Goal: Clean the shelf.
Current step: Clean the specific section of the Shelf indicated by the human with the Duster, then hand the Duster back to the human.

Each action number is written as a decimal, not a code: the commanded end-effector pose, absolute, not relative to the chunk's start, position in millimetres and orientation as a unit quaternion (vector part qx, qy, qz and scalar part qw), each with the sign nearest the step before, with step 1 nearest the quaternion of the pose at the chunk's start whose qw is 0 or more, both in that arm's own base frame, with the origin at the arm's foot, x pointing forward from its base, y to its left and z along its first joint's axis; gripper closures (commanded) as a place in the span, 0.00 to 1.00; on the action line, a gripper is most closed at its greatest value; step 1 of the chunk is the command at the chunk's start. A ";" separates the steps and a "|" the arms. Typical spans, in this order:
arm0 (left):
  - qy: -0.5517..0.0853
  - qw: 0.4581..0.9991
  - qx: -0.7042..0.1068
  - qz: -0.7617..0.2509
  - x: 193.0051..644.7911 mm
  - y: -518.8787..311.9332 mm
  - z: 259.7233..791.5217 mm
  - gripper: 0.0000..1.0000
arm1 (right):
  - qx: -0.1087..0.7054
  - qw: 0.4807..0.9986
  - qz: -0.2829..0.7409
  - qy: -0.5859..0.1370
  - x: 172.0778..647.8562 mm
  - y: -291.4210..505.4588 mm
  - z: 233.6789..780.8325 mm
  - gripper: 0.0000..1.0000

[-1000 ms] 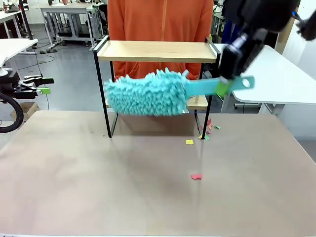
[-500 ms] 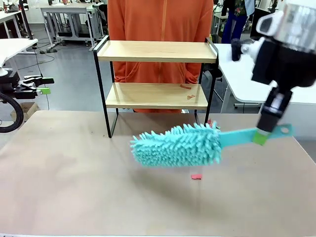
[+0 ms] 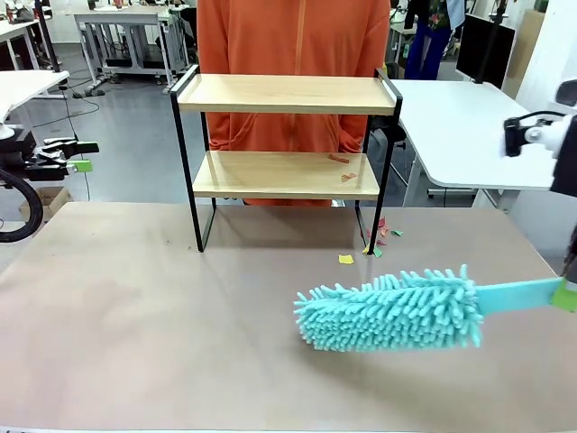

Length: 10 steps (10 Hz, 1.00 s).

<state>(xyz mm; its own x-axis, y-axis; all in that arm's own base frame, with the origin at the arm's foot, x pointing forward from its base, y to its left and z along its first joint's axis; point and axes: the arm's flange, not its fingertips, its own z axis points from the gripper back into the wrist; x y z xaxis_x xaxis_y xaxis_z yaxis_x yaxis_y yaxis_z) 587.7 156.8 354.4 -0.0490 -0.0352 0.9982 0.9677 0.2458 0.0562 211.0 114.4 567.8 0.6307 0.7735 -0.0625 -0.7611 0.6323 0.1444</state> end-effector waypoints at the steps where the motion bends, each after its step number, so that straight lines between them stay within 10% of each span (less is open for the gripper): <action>1: -0.569 0.551 -0.408 -0.455 585.8 155.6 357.5 0.00 | 0.025 0.896 0.442 0.039 228.4 101.3 564.7 0.87; 10: -0.569 0.551 -0.408 -0.455 585.8 155.6 357.5 0.00 | 0.052 0.901 0.426 0.059 211.0 114.4 567.8 0.87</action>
